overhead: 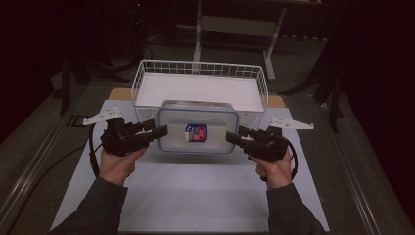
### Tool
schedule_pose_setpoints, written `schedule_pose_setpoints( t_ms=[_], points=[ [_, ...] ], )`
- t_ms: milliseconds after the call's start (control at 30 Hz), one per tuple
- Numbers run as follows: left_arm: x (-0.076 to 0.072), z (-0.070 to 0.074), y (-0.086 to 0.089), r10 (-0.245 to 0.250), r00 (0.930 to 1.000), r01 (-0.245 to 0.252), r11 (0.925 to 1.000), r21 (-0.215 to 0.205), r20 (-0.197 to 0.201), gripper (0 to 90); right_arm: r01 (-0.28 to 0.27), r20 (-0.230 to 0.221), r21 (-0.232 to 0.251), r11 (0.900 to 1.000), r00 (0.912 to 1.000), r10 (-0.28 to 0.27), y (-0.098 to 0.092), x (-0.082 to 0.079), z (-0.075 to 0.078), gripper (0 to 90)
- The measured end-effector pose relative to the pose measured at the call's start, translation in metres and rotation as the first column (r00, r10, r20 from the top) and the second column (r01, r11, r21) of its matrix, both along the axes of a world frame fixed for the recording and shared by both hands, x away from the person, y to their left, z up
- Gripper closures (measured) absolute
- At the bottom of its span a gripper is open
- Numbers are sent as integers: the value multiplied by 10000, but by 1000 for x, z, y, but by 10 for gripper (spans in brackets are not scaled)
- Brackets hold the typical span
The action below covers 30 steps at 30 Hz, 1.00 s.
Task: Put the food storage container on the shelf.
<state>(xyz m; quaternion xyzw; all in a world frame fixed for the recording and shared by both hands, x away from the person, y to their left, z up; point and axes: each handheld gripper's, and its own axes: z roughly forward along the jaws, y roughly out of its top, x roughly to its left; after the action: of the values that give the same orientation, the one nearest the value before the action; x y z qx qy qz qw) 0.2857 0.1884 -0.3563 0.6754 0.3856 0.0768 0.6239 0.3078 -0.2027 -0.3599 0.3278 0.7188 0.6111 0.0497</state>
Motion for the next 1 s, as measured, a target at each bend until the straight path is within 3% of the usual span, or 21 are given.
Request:
schedule_pose_setpoints(
  t_ms=[200, 433, 733, 1000],
  points=[
    [7, 7, -1, -24, 9999, 25, 10000, -78, 120, 488, 59, 189, -52, 10000, 9998, -58, 0, 5, 11, 514],
    [16, 16, -2, 16, 9995, -15, 10000, -17, 328, 488, 82, 291, 83, 9999, 9995, -85, -2, 14, 17, 514],
    [31, 27, 0, 135, 9978, -120, 9997, -234, 645, 488, 96, 375, 266, 9996, 9992, -106, 0, 27, 23, 515],
    [46, 29, -2, 185, 9969, -154, 9991, -401, 771, 489, 187, 389, 286, 9994, 9990, -198, -1, 42, 31, 515]
  ],
)
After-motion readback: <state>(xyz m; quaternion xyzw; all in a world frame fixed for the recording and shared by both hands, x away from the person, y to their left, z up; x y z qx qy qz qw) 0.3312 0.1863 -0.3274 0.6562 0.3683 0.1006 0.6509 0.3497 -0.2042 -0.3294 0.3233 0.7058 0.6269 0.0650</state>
